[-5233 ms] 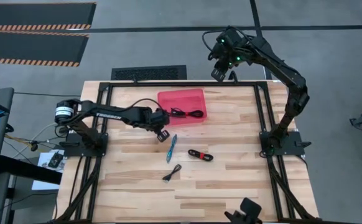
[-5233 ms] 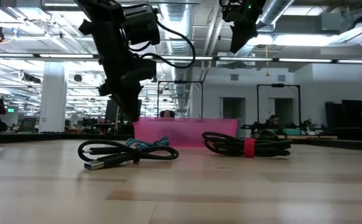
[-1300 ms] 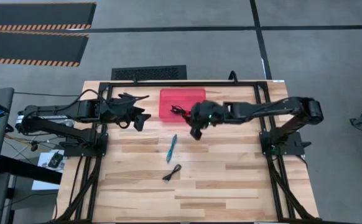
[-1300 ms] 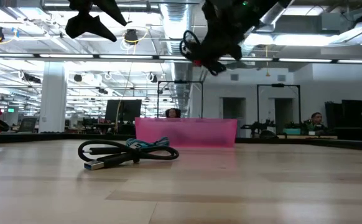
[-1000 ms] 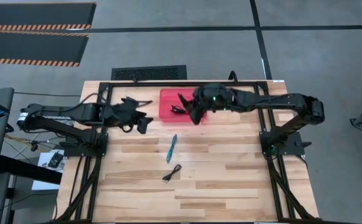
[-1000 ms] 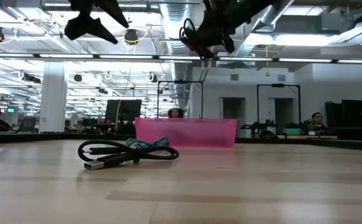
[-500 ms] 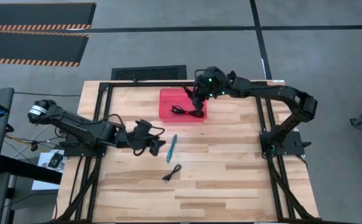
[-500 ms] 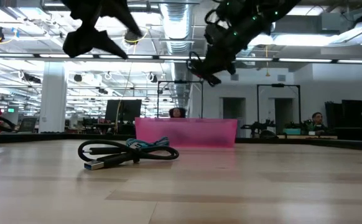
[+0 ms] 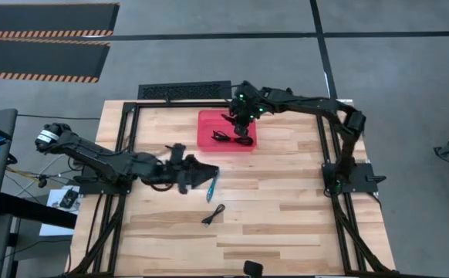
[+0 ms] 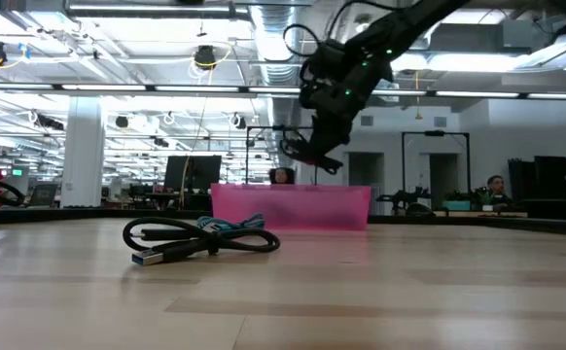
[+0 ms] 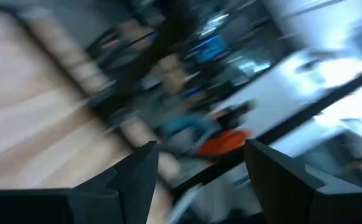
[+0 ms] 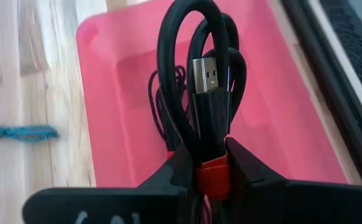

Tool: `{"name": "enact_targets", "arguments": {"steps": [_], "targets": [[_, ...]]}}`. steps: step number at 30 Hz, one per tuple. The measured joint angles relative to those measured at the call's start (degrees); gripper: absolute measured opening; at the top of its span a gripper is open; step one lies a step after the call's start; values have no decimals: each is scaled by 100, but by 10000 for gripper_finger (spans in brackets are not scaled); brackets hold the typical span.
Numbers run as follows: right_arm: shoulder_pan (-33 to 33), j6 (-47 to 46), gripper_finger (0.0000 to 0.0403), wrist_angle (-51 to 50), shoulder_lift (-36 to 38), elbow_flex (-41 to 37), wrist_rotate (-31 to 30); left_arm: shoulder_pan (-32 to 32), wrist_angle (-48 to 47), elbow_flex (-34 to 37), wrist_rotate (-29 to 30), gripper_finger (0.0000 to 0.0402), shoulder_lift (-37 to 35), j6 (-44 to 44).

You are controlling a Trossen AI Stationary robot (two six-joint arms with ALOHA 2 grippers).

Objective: Pick and place USB-C Cables
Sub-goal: Put the right black charger cable into the pink bin

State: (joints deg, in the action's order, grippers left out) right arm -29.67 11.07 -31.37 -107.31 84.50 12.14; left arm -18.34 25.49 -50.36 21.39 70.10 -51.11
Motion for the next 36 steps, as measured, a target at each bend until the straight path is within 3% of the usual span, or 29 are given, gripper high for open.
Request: {"name": "enact_targets", "arguments": {"steps": [3,7,13,20,26,36], "targets": [[-6,318,60,-546,-301,457,-4,21,747,-145,-57,226,-52,402],[-9,686,60,-1012,-553,973,-15,147,648,-553,-61,226,-304,638],[-19,1073,60,-1189,-807,1190,-108,406,-659,-1251,-20,226,-797,1024],[-173,1751,60,-1615,-947,1050,-390,508,-2286,-1907,472,226,-1124,1044],[-354,1849,60,-1519,-925,1059,-341,523,-2495,-2126,788,226,-1249,1231],[-385,1972,60,-1273,-1048,1056,-289,846,-3177,-2119,773,226,-1421,1140]]}}
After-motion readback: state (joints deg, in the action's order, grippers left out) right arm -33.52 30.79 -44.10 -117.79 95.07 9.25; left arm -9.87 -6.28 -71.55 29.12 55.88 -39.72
